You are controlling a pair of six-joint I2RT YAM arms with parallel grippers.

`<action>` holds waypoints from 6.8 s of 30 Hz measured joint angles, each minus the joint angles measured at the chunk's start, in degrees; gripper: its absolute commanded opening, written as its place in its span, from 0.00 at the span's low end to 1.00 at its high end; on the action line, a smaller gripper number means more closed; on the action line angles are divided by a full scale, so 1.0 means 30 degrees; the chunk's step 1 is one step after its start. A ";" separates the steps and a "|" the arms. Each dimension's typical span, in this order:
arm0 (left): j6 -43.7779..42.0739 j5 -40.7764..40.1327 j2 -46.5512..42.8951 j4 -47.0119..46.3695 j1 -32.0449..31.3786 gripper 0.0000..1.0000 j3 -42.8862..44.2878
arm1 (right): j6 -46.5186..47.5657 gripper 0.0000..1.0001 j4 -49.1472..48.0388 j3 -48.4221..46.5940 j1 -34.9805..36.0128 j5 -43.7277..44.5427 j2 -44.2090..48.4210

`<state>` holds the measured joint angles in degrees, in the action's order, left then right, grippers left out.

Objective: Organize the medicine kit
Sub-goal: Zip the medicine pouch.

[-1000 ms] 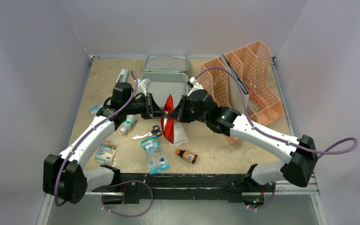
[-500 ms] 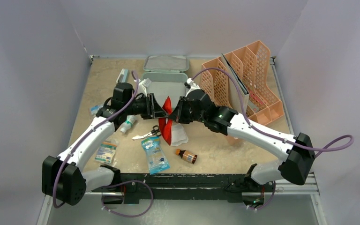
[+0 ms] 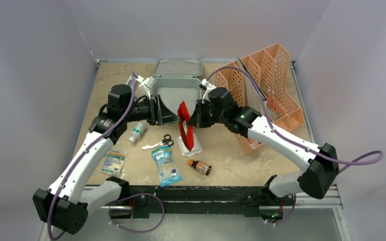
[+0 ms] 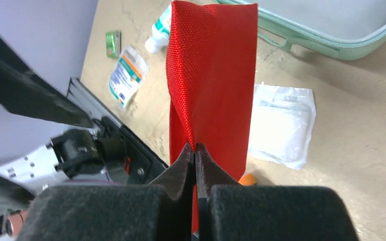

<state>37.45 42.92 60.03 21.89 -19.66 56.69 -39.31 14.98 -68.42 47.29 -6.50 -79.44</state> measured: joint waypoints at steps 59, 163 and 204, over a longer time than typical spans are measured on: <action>-1.7158 1.0557 -0.3198 0.4007 -0.0007 0.16 0.1625 | 1.1023 0.00 0.5741 -0.2339 -0.1005 -1.5773 0.4022; -1.3500 -0.3752 -0.7315 -0.5056 0.0022 0.00 -0.3636 | 0.4401 0.51 -0.2616 -0.4277 0.1428 -0.3147 0.0073; -1.1672 -0.3461 -0.6441 -0.5464 0.0007 0.00 -0.1566 | 2.5245 0.47 -1.2910 0.0044 0.4903 0.3810 0.0517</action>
<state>2.44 32.53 40.71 5.50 -19.64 51.99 36.42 -23.75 -68.29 62.00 4.93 -77.89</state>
